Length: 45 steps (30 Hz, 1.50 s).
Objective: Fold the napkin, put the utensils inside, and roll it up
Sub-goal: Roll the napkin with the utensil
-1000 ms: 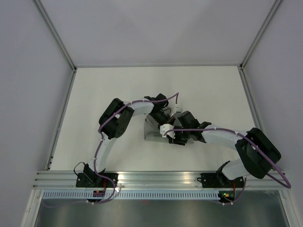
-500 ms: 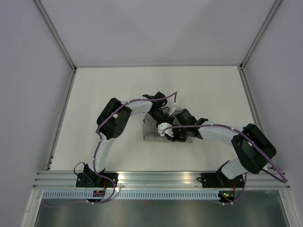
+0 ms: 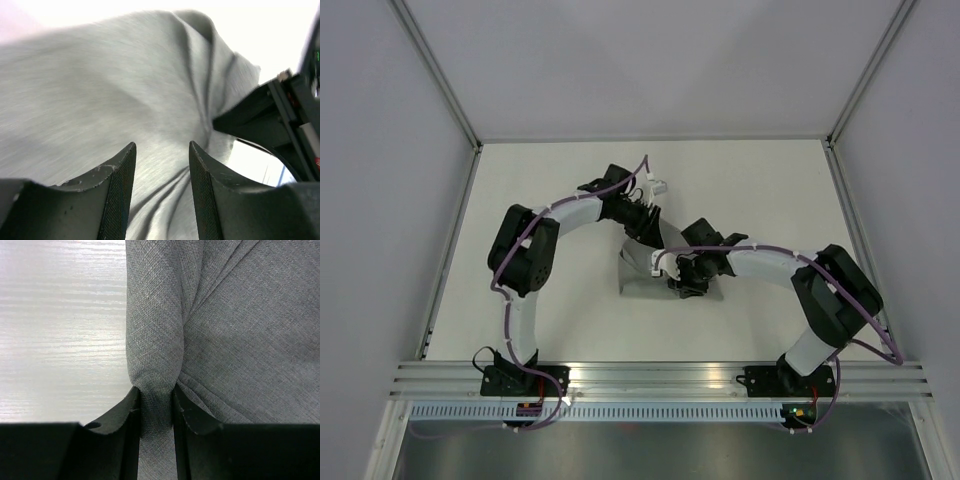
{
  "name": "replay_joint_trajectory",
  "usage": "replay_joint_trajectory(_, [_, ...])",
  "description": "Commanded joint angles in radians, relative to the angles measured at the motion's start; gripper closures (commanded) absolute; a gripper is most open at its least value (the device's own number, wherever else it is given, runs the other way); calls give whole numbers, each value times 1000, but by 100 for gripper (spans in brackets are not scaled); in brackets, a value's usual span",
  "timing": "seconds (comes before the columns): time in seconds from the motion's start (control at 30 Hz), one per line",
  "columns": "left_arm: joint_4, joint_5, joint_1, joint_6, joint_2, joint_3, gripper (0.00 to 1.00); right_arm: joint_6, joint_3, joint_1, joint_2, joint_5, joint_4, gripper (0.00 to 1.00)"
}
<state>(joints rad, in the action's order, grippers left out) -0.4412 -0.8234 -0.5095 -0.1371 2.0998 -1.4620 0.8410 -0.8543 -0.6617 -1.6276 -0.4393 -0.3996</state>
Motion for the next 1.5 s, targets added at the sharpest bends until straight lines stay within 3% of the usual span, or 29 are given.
replay_joint_trajectory(0.0, [179, 52, 57, 134, -132, 29, 48, -33, -3, 19, -125, -19, -165, 91])
replay_joint_trajectory(0.1, [268, 111, 83, 198, -222, 77, 48, -36, -87, 60, -179, -47, -240, 92])
replay_joint_trajectory(0.23, [393, 158, 89, 228, -348, 188, 47, 56, -235, 125, -322, -146, -502, 91])
replay_joint_trajectory(0.5, [691, 193, 80, 298, -636, 455, 47, 145, -436, 244, -527, -176, -706, 91])
replay_joint_trajectory(0.63, [702, 382, -10, 184, -768, 577, 44, 148, -527, 263, -598, -164, -771, 91])
replay_joint_trajectory(0.97, [639, 774, -343, -74, -764, 628, 44, 44, -660, 286, -696, -121, -782, 91])
replay_joint_trajectory(1.3, [706, 987, -506, -137, -701, 724, 42, 26, -724, 304, -755, -102, -782, 91])
replay_joint_trajectory(1.47, [667, 1081, -604, -234, -554, 666, 42, 18, -756, 307, -775, -99, -798, 91])
